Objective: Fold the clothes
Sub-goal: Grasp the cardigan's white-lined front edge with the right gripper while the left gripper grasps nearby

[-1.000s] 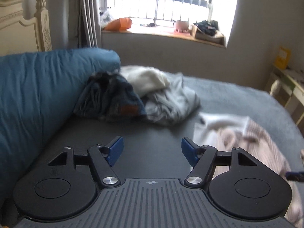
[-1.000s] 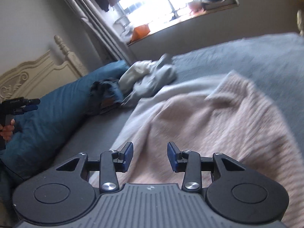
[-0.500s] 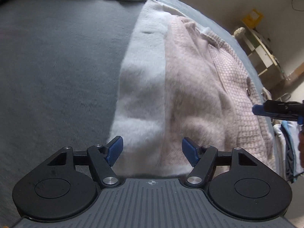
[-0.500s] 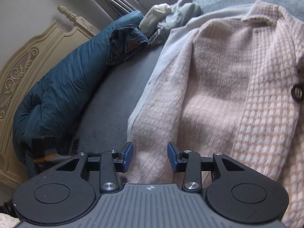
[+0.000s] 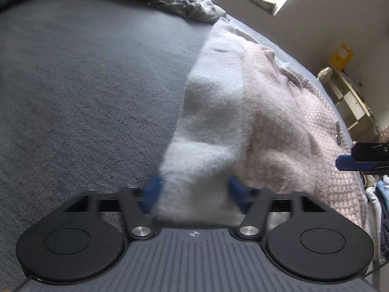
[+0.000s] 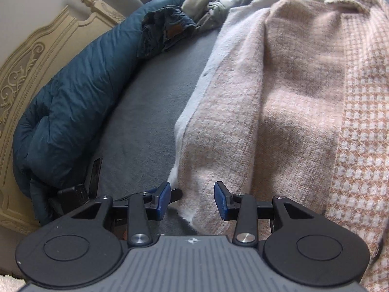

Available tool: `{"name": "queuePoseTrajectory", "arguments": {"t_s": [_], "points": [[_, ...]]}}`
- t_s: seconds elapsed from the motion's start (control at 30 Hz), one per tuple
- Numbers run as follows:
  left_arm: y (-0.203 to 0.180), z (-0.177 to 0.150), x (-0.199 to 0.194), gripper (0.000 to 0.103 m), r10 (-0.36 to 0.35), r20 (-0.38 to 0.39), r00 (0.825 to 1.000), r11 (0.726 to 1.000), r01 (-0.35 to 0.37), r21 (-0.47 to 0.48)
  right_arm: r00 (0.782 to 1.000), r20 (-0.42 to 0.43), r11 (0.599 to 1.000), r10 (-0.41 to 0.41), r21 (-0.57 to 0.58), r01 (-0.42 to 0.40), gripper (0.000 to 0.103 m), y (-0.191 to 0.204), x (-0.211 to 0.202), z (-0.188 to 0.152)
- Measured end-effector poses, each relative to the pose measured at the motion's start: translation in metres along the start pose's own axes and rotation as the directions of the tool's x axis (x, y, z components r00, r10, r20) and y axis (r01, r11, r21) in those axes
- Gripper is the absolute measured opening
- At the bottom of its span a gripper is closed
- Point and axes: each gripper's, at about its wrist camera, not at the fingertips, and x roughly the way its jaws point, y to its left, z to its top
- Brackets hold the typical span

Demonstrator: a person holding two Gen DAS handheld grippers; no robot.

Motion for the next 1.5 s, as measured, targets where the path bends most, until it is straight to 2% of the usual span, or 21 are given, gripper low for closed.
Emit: {"name": "queuePoseTrajectory", "arguments": {"t_s": [0.1, 0.13, 0.27, 0.37, 0.47, 0.6, 0.77, 0.87, 0.97, 1.03, 1.07, 1.13, 1.2, 1.3, 1.47, 1.5], "points": [[-0.008, 0.0, -0.005, 0.015, -0.005, 0.036, 0.999, 1.0, 0.004, 0.024, 1.0, 0.002, 1.0, -0.001, 0.023, 0.0, 0.042, -0.004, -0.001, -0.002], [-0.011, 0.001, -0.01, 0.011, -0.015, 0.059, 0.998, 0.999, 0.013, 0.033, 1.0, 0.004, 1.0, -0.002, 0.028, 0.002, 0.042, -0.005, -0.002, -0.002], [-0.03, 0.007, -0.033, 0.009, -0.08, 0.159, 0.984, 0.994, 0.067, 0.084, 1.0, 0.026, 0.999, -0.001, 0.036, 0.0, 0.042, -0.009, -0.006, -0.001], [-0.054, 0.014, -0.042, 0.009, -0.177, 0.198, 0.964, 0.977, 0.147, 0.155, 0.998, 0.062, 1.0, 0.017, 0.022, -0.019, 0.042, -0.007, -0.01, 0.003], [-0.082, 0.016, -0.034, 0.009, -0.247, 0.183, 0.951, 0.947, 0.198, 0.252, 0.996, 0.086, 0.999, 0.033, 0.01, -0.034, 0.042, -0.004, -0.012, 0.009], [-0.113, 0.01, -0.016, 0.009, -0.294, 0.134, 0.946, 0.895, 0.224, 0.386, 0.994, 0.098, 0.999, 0.05, 0.013, -0.052, 0.042, -0.004, -0.012, 0.015], [-0.136, -0.008, -0.001, 0.009, -0.311, 0.085, 0.947, 0.833, 0.228, 0.505, 0.995, 0.088, 0.998, 0.047, -0.036, -0.044, 0.044, -0.001, -0.014, 0.019], [-0.143, -0.015, 0.003, 0.009, -0.3, 0.08, 0.95, 0.81, 0.21, 0.548, 0.998, 0.061, 0.995, 0.025, -0.093, -0.019, 0.048, 0.005, -0.01, 0.021], [-0.14, -0.016, 0.003, 0.009, -0.304, 0.071, 0.95, 0.809, 0.218, 0.546, 0.998, 0.039, 0.989, -0.045, -0.138, 0.05, 0.048, 0.008, -0.001, 0.019], [-0.139, -0.016, 0.004, 0.009, -0.302, 0.066, 0.951, 0.81, 0.219, 0.545, 0.998, 0.02, 0.99, -0.063, -0.126, 0.065, 0.037, 0.003, 0.004, 0.016], [-0.138, -0.016, 0.004, 0.009, -0.301, 0.064, 0.952, 0.81, 0.219, 0.544, 0.998, 0.016, 0.991, -0.062, -0.118, 0.063, 0.035, -0.001, 0.004, 0.014], [-0.138, -0.016, 0.004, 0.01, -0.3, 0.061, 0.952, 0.812, 0.222, 0.54, 0.998, 0.022, 0.992, -0.067, -0.108, 0.069, 0.015, -0.007, 0.003, 0.012], [-0.137, -0.015, 0.004, 0.014, -0.298, 0.059, 0.953, 0.817, 0.222, 0.532, 0.997, 0.028, 0.993, -0.069, -0.098, 0.072, 0.011, -0.013, 0.001, 0.011], [-0.133, -0.011, 0.003, 0.032, -0.274, 0.077, 0.959, 0.839, 0.199, 0.506, 0.996, 0.048, 0.993, -0.073, -0.093, 0.077, 0.009, -0.015, -0.002, 0.011], [-0.108, 0.006, -0.003, 0.04, -0.292, 0.083, 0.953, 0.888, 0.238, 0.395, 0.993, 0.074, 0.99, -0.09, -0.1, 0.097, 0.009, -0.014, -0.004, 0.016], [-0.101, 0.008, -0.004, 0.044, -0.283, 0.091, 0.955, 0.9, 0.231, 0.37, 0.993, 0.078, 0.99, -0.091, -0.098, 0.099, 0.009, -0.015, -0.005, 0.017]]}}
